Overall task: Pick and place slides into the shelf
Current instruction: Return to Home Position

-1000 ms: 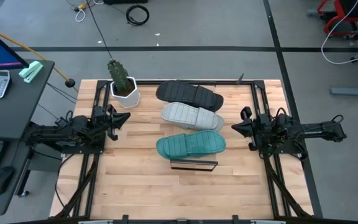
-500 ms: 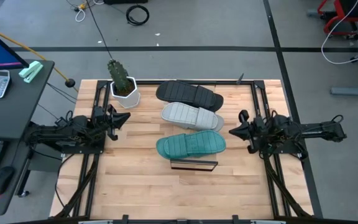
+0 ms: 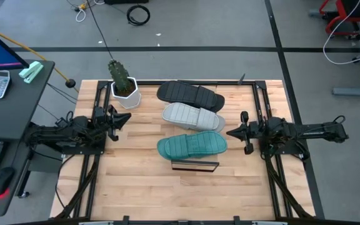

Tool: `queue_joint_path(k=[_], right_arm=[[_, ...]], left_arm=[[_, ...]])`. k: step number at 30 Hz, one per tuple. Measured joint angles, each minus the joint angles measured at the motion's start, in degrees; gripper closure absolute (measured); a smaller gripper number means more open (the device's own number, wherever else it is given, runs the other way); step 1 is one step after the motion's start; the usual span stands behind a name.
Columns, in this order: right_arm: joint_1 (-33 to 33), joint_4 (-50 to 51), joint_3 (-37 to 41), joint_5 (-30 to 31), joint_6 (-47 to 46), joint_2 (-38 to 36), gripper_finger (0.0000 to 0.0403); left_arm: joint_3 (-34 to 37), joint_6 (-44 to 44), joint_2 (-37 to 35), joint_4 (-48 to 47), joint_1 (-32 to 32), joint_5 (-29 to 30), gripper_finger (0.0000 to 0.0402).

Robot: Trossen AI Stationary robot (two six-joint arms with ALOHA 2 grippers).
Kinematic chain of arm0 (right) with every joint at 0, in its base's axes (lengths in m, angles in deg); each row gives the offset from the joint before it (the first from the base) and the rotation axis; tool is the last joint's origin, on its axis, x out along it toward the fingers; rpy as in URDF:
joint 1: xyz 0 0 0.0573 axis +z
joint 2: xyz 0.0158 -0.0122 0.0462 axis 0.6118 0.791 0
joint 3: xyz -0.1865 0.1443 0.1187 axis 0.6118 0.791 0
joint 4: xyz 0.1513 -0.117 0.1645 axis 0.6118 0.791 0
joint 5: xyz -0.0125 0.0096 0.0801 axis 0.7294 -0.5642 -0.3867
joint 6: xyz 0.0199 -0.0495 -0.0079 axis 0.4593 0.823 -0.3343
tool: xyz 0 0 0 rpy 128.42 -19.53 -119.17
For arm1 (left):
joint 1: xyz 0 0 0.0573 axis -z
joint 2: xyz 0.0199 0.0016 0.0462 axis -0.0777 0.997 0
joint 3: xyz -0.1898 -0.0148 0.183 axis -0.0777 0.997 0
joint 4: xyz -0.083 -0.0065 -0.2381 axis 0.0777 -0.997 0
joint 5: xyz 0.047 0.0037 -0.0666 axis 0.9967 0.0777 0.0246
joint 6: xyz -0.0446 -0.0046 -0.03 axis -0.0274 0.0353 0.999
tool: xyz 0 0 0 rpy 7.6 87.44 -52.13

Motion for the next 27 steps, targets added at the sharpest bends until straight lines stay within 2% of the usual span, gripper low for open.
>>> queue_joint_path(k=[11,19,27], right_arm=[[0.00,5.52,0.02,2.90,4.08,0.00,0.0403],[0.00,5.69,0.02,3.51,4.19,0.02,0.0401],[-0.02,5.73,0.02,4.68,-1.86,0.02,0.0385]], left_arm=[[0.00,-0.02,0.00,0.00,-0.01,0.00,0.0365],[0.00,-0.02,0.00,0.00,-0.01,0.00,0.0367],[0.00,-0.02,0.00,0.00,0.00,0.00,0.0370]])
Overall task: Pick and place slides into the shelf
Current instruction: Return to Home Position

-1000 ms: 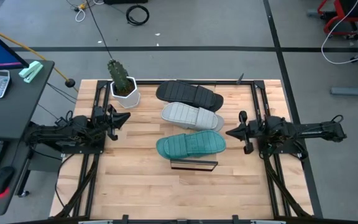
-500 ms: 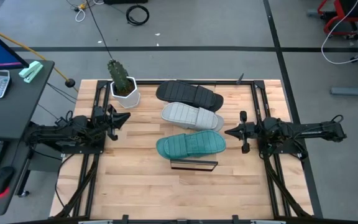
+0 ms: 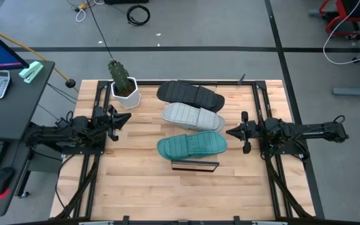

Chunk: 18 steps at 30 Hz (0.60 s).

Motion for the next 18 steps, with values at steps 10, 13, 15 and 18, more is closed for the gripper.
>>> queue_joint_path(k=[10,13,15,18], right_arm=[[0.00,0.17,0.00,-0.35,4.44,0.00,0.0387],[0.00,0.17,0.00,-0.36,5.47,0.00,0.0385],[0.00,0.17,0.00,-0.39,5.47,0.00,0.0384],[0.00,0.20,0.00,-0.56,4.72,0.00,0.0383]], left_arm=[[0.00,0.02,0.00,-0.01,-0.01,-0.01,0.0366],[0.00,0.02,0.00,0.00,0.00,-0.01,0.0371],[0.00,0.00,0.00,0.00,-0.01,-0.01,0.0373],[0.00,0.00,0.00,0.00,-0.02,-0.01,0.0371]])
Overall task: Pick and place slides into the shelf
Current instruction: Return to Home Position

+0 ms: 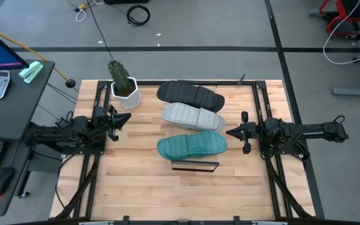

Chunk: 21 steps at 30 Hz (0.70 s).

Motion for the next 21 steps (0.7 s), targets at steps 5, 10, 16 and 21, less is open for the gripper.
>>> queue_joint_path(k=[5,10,16,21], right_arm=[[0.00,0.02,0.00,0.00,-3.40,0.00,0.0383],[-0.01,0.02,0.00,0.00,-3.57,0.00,0.0383],[-0.02,0.02,0.00,0.00,-3.57,0.00,0.0383],[-0.02,0.02,0.00,0.00,-3.59,0.00,0.0383]], left_arm=[[0.00,0.00,0.00,0.00,0.00,0.00,0.0363],[0.00,0.02,0.00,-0.02,0.00,-0.01,0.0364],[0.00,0.01,0.00,-0.02,0.02,-0.01,0.0373],[0.00,0.02,0.00,0.00,0.01,-0.01,0.0367]])
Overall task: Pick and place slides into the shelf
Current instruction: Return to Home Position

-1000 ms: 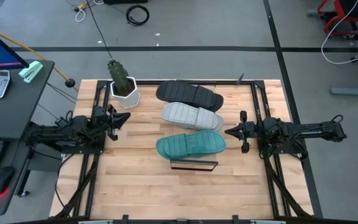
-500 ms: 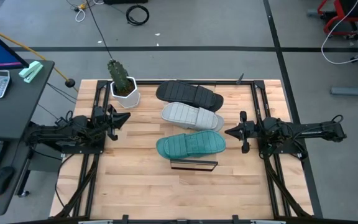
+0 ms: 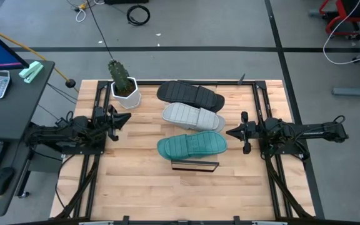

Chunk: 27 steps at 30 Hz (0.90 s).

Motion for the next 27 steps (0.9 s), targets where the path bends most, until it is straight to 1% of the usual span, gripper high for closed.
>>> queue_joint_path(k=[6,15,23,27], right_arm=[[0.01,0.00,0.00,0.00,-0.02,0.00,0.0383],[0.01,0.00,0.00,0.00,-0.06,0.00,0.0383],[0.01,0.00,0.00,0.02,-0.06,0.00,0.0383],[0.00,0.00,0.00,0.00,-0.04,0.00,0.0383]], left_arm=[[0.00,-0.02,0.00,-0.02,-0.01,0.02,0.0362],[0.00,0.00,0.00,0.00,-0.01,0.01,0.0373],[0.00,0.00,0.00,-0.02,0.01,0.00,0.0362],[0.00,-0.02,0.00,0.00,0.01,0.01,0.0364]])
